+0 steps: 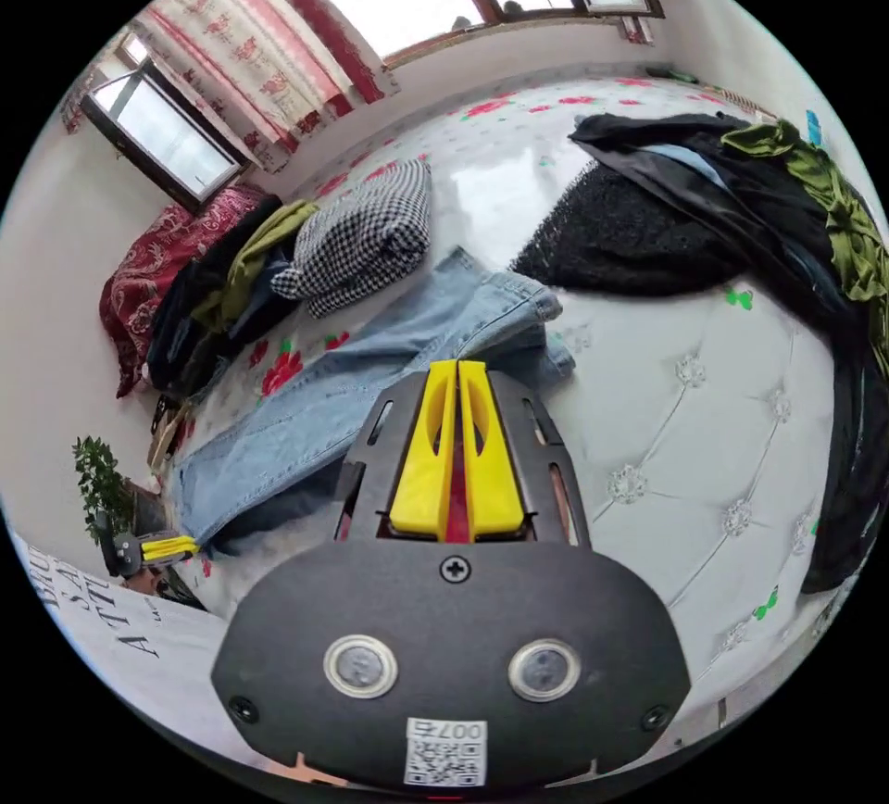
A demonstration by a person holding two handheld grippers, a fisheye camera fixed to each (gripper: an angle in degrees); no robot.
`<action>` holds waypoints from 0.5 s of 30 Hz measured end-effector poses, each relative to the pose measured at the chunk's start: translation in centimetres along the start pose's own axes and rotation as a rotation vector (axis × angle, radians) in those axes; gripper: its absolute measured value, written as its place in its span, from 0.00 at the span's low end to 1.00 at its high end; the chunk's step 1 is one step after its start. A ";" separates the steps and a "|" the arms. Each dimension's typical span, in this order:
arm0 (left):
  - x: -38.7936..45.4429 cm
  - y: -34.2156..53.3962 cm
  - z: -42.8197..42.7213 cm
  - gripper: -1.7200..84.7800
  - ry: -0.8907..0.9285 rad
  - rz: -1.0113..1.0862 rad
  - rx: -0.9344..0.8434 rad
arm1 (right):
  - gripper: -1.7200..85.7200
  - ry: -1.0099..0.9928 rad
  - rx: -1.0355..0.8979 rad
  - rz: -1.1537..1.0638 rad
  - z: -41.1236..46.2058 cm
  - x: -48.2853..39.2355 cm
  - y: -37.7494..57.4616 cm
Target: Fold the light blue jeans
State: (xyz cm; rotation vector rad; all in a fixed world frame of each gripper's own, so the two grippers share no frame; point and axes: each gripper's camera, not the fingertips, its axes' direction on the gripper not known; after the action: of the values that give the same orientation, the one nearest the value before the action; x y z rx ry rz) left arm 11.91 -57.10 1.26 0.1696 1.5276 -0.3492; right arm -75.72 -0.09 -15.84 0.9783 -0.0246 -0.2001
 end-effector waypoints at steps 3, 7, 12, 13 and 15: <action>2.4 -1.2 7.1 0.01 -0.016 0.043 -0.151 | 0.02 -0.021 -0.173 0.186 5.0 3.2 1.5; 3.3 -3.4 7.5 0.02 -0.051 0.090 -0.217 | 0.05 -0.017 -0.111 0.118 1.8 0.5 -0.3; 1.5 -2.6 5.8 0.03 0.062 0.012 -0.147 | 0.10 0.226 -0.038 0.036 -0.7 -2.2 -0.4; 0.7 -2.1 4.6 0.03 0.098 -0.020 -0.116 | 0.10 0.219 -0.019 -0.069 -0.7 -4.3 -1.0; -0.9 -1.3 2.7 0.03 0.092 -0.083 -0.067 | 0.10 0.251 -0.046 -0.232 0.8 -7.8 -2.3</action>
State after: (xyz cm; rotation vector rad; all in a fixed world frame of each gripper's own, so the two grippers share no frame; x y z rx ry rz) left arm 14.00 -59.04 2.41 0.0696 1.6382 -0.3597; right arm -83.80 -0.62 -16.74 0.9540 0.3232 -0.2882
